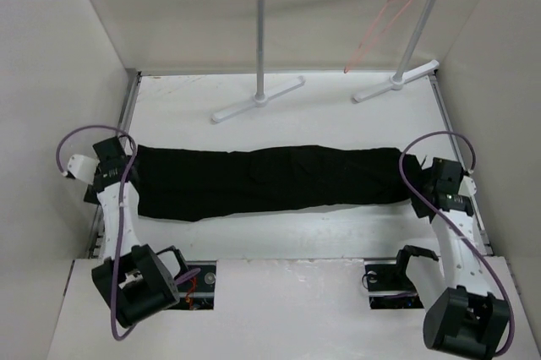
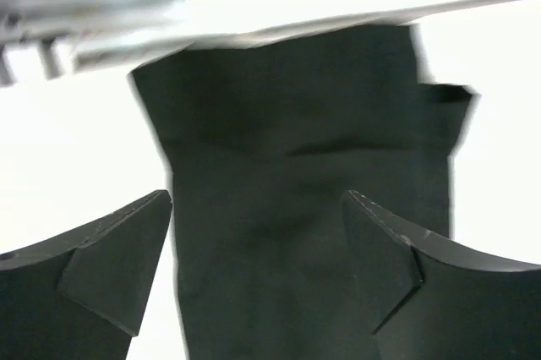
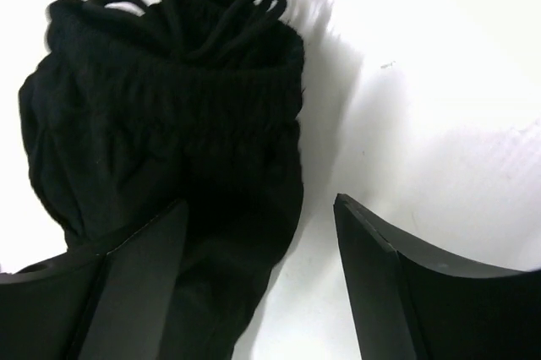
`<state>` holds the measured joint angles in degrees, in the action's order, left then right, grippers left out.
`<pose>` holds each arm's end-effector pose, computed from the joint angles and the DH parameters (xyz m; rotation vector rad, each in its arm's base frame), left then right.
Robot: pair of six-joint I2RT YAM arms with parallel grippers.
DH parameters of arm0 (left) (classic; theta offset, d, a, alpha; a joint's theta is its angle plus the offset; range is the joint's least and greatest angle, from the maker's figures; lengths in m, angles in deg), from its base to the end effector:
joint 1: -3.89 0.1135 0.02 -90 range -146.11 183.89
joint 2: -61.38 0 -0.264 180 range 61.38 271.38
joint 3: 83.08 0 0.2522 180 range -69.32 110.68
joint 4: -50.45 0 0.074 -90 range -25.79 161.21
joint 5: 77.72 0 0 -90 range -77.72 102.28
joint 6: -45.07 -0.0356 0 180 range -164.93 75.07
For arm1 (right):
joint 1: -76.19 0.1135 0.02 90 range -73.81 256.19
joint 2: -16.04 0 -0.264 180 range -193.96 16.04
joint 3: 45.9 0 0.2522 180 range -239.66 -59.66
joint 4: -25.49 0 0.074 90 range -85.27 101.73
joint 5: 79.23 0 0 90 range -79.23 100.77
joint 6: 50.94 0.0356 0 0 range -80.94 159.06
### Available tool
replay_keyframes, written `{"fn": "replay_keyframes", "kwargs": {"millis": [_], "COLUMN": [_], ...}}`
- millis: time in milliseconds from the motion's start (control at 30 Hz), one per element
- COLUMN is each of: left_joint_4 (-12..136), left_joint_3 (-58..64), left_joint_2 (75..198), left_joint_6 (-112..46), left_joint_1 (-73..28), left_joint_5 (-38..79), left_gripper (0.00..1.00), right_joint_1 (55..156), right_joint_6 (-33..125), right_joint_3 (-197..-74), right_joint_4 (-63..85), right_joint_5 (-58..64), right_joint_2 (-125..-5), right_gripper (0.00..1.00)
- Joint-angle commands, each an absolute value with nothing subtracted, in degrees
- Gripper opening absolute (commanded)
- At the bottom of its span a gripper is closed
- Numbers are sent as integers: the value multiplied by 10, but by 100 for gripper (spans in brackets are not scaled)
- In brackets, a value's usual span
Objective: Place the trousers on the hanger
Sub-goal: Fold the trousers at the center of the board.
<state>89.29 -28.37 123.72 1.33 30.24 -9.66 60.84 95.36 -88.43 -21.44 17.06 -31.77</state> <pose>0.1922 0.1101 0.2363 -1.5172 1.7620 0.2826 0.1541 -0.0463 0.1995 1.4904 1.9848 0.1694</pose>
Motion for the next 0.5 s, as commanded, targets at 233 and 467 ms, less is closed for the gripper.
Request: {"fn": "replay_keyframes", "kwargs": {"millis": [233,467], "left_joint_4": [873,746], "left_joint_3": [-147,-226], "left_joint_2": [1259,1369], "left_joint_6": [-29,36], "left_joint_1": [105,96], "left_joint_5": [-72,24], "left_gripper": [62,50], "right_joint_1": [697,732], "right_joint_6": [921,825], "right_joint_3": [-1027,-1088], "right_joint_4": [-264,-135], "right_joint_5": [331,124], "right_joint_2": [-282,-505], "right_gripper": [71,12]}}
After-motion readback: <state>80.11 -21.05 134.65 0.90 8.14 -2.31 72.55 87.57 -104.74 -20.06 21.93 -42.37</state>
